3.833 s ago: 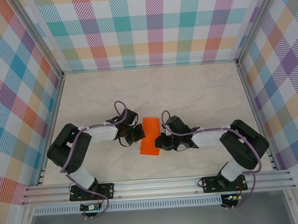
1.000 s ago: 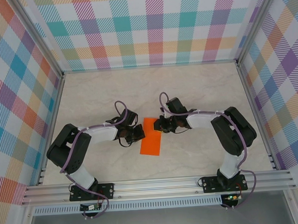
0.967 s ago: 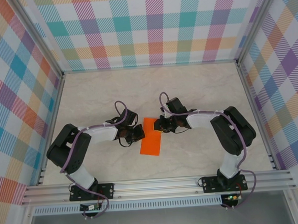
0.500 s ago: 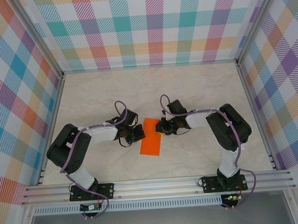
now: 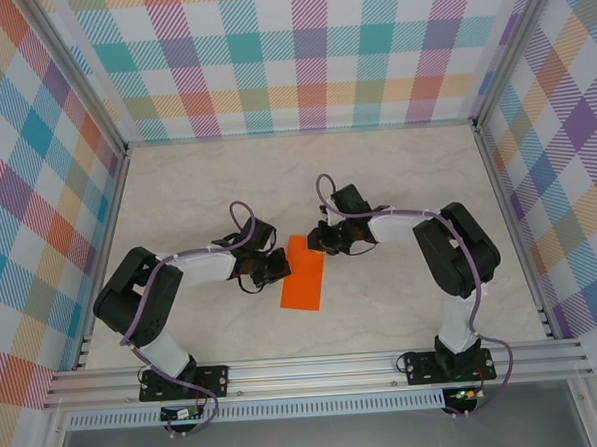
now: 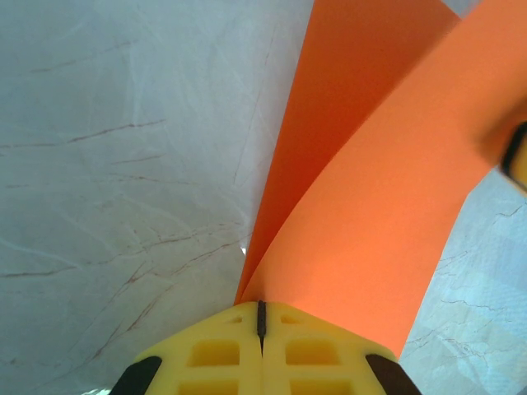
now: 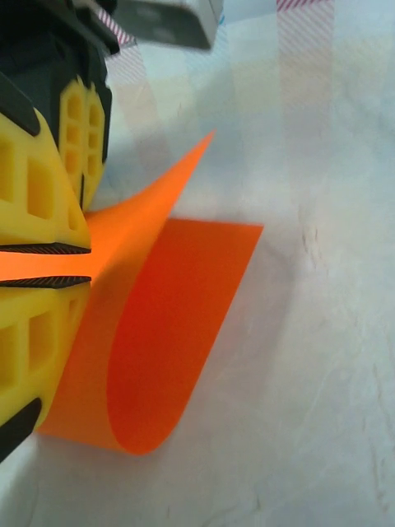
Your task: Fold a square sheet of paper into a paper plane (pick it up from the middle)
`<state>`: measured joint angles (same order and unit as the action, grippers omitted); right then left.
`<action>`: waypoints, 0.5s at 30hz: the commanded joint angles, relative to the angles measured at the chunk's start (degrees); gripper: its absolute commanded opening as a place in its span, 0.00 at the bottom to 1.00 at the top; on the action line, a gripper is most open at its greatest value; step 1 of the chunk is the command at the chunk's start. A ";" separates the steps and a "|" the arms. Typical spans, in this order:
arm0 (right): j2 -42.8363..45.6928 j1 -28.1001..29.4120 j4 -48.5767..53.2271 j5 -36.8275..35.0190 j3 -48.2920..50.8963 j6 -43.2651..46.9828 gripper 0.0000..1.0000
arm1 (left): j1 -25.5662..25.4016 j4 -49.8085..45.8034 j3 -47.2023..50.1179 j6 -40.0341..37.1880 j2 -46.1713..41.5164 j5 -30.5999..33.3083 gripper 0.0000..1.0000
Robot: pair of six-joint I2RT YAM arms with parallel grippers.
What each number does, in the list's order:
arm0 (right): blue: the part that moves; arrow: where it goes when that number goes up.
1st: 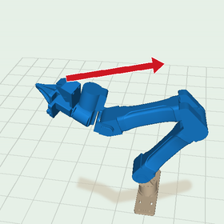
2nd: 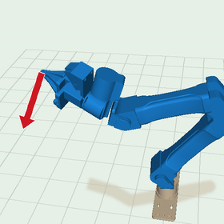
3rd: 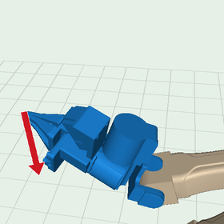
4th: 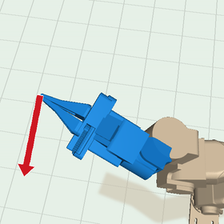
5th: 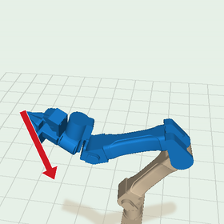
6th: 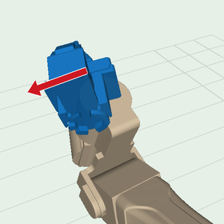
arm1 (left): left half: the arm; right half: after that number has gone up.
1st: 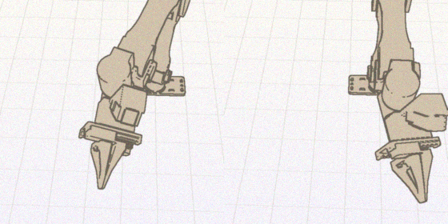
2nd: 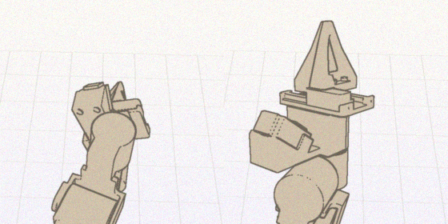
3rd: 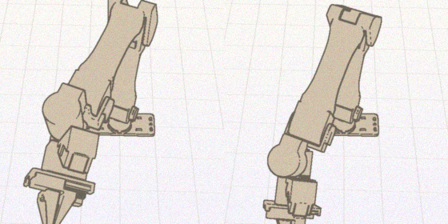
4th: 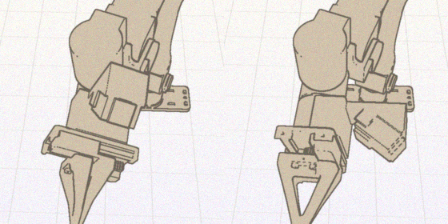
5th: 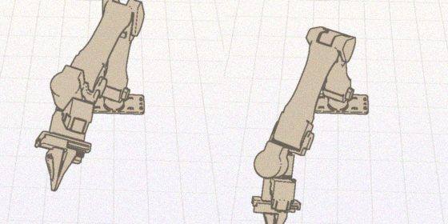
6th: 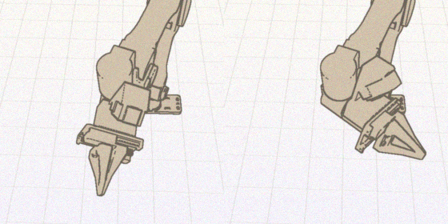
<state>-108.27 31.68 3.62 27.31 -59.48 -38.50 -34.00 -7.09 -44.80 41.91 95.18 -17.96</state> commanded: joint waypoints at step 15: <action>0.33 -1.47 4.14 0.15 -4.35 1.45 0.20 | -0.45 -10.19 3.50 -1.14 2.40 5.61 0.00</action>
<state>-110.41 31.29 6.15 26.85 -61.65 -38.44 -34.00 -7.18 -44.75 41.91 95.13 -17.93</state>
